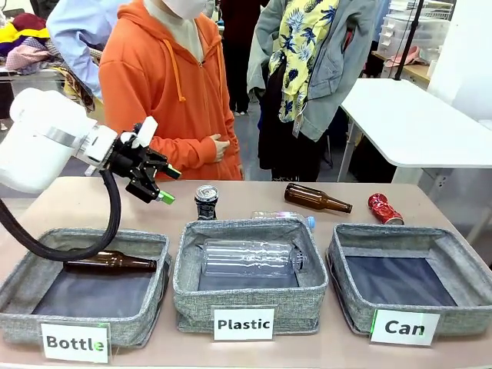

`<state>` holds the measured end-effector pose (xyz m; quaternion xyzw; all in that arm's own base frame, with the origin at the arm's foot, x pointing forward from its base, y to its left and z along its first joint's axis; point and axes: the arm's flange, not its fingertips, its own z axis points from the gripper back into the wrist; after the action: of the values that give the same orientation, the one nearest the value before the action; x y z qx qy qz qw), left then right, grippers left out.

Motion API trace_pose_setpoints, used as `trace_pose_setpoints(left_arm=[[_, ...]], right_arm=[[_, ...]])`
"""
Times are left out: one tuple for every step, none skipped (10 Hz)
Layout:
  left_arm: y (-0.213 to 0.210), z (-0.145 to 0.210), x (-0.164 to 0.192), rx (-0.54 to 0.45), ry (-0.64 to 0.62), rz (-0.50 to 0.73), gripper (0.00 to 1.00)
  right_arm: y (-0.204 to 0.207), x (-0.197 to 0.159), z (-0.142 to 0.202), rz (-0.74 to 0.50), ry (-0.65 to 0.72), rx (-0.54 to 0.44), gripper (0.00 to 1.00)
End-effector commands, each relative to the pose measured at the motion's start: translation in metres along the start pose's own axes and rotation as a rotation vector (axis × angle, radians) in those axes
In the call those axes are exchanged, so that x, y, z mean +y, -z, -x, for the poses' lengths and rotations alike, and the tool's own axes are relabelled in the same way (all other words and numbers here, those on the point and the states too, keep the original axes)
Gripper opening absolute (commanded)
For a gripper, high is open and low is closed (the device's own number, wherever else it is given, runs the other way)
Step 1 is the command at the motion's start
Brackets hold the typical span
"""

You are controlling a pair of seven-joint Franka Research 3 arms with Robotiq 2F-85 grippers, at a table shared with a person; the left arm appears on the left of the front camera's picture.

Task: Sort the can waste into the basket.
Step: Pick up the can waste from the table and place it in the right Fabric basket.

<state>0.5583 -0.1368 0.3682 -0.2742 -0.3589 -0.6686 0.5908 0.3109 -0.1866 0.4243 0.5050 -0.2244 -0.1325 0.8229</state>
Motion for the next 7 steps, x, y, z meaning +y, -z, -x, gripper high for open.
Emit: trace_pose_setpoints(left_arm=[[-0.008, -0.008, 0.003, 0.041, -0.022, -0.032, 1.00], [-0.008, -0.008, 0.003, 0.041, -0.022, -0.032, 1.00], [-0.002, -0.001, 0.001, 0.010, -0.003, -0.011, 1.00], [0.010, 0.007, 0.005, -0.059, 0.007, -0.008, 1.00], [0.019, 0.014, 0.011, -0.111, -0.011, -0.014, 1.00], [0.025, 0.022, 0.013, -0.133, -0.015, -0.061, 1.00], [0.028, 0.026, 0.013, -0.171, -0.014, -0.083, 1.00]], right_arm=[[0.001, -0.001, -0.003, -0.031, -0.026, -0.020, 1.00], [0.001, -0.001, -0.003, -0.031, -0.026, -0.020, 1.00], [0.001, -0.001, -0.003, -0.031, -0.026, -0.020, 1.00], [0.001, -0.001, -0.003, -0.031, -0.026, -0.020, 1.00], [0.001, -0.001, -0.003, -0.031, -0.026, -0.020, 1.00], [0.001, -0.001, -0.003, -0.031, -0.026, -0.020, 1.00], [0.001, -0.001, -0.003, -0.031, -0.026, -0.020, 1.00]])
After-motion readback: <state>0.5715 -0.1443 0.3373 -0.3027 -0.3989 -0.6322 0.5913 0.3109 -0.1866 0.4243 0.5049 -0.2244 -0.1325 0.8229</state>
